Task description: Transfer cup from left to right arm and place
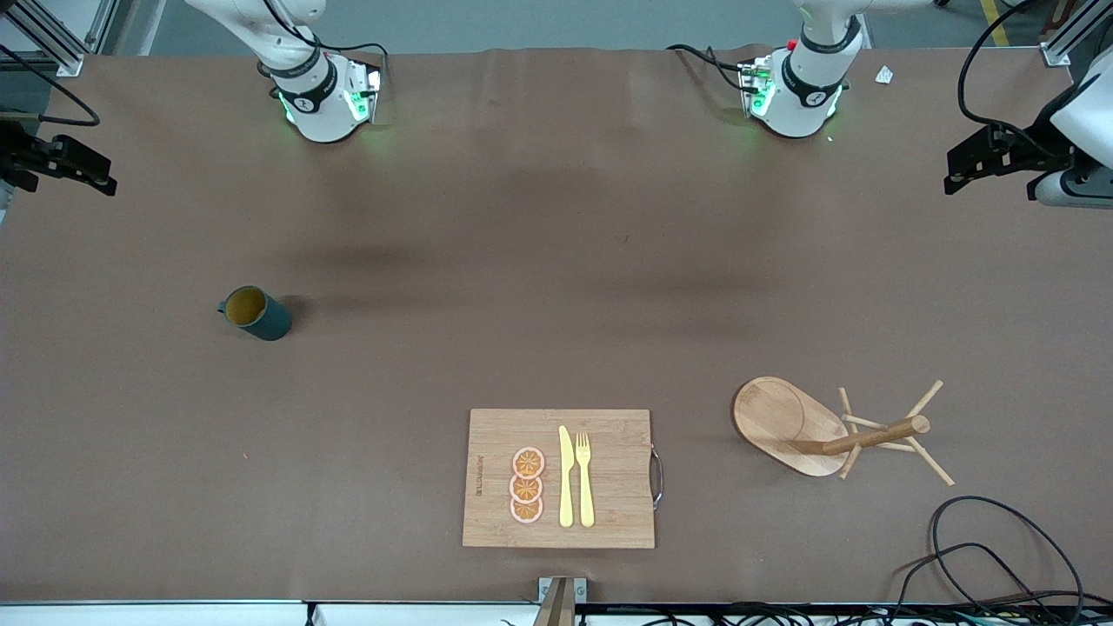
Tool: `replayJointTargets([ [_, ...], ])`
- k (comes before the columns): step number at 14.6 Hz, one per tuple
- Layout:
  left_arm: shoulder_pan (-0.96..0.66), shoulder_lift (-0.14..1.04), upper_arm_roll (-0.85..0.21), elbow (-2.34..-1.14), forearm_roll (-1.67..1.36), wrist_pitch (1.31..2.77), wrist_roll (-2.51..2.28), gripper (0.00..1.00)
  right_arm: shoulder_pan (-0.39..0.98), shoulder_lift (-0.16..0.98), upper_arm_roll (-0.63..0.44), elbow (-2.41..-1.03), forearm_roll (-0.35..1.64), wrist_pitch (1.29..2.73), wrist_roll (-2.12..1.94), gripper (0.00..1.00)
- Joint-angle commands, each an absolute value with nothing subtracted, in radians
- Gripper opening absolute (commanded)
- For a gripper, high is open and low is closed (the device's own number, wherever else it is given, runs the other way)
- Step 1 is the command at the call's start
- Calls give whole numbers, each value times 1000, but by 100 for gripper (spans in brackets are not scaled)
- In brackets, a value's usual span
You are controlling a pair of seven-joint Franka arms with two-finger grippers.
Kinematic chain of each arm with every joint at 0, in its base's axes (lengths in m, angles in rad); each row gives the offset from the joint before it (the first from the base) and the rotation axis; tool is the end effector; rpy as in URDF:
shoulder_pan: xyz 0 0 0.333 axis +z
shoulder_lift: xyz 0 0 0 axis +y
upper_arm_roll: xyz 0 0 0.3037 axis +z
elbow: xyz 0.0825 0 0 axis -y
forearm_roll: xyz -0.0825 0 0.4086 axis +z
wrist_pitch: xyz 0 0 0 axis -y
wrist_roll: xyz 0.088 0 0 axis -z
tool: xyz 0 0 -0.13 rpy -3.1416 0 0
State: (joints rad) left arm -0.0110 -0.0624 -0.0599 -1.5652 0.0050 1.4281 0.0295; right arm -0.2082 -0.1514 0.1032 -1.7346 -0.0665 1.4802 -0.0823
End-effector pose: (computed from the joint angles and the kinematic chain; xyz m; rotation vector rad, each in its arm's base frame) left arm 0.5421 -0.0388 0.6151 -3.1253 0.1558 0.1168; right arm 0.5162 -0.0603 0.5847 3.0647 -0.0418 -0.1704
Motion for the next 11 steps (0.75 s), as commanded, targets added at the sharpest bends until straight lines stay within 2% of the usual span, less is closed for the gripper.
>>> replayJointTargets([
  [1, -12, -89, -71, -1585, -2, 1419, -11, 100, -189, -147, 114, -1709, -77, 1439, -75, 100],
  [5, -12, -65, -78, -1545, -2, 1413, 6, 100, -164, -152, 112, -1710, -71, 1428, -63, 100],
  [9, -17, -35, -80, -1519, -2, 1413, -3, 100, -164, -159, 112, -1756, -63, 1499, -64, 100],
  [11, -9, -35, -80, -1510, -8, 1413, 3, 100, -166, -201, 106, -1816, -28, 1543, -72, 100],
])
